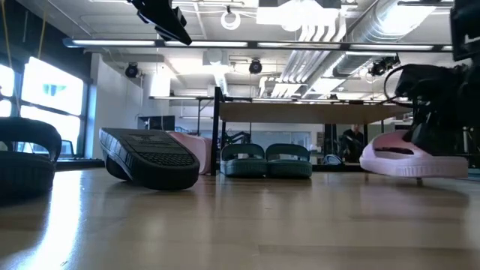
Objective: Pick and place slides into the shelf
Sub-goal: Put the left pink slide under the shelf
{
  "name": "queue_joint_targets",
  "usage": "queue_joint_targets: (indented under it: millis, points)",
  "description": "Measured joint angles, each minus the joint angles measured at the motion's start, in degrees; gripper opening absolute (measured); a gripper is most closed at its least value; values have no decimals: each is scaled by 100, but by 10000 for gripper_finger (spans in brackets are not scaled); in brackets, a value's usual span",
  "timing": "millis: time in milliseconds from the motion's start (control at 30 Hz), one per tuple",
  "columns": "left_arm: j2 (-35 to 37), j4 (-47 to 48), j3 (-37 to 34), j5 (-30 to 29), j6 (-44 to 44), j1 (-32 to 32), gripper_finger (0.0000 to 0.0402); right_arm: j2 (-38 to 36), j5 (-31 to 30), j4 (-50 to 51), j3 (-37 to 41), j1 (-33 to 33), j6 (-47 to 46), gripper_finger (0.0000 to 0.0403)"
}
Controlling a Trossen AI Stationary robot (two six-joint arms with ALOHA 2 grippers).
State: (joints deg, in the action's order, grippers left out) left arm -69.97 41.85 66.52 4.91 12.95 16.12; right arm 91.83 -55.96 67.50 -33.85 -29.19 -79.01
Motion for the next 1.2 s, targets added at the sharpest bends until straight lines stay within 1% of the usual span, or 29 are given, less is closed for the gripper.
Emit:
queue_joint_targets:
  millis: [333,600,800,1033,1100,1200]
  points:
    - [0,-2,0,-2,2,0,83,-13,-79,-815,0,779,957,0]
    - [0,-13,2,-2,2,0,83,-191,-93,-1081,-2,1202,1613,0]
    - [0,-15,2,-2,2,0,83,-275,72,-1202,-4,1334,2013,0]
    - [0,-13,2,-2,2,0,83,-275,114,-1207,-4,1348,2098,2]
    - [0,-11,2,-2,2,0,83,-275,150,-1206,-4,1348,2128,11]
    - [0,1,2,-1,2,0,83,-275,183,-1197,-4,1348,2147,38]
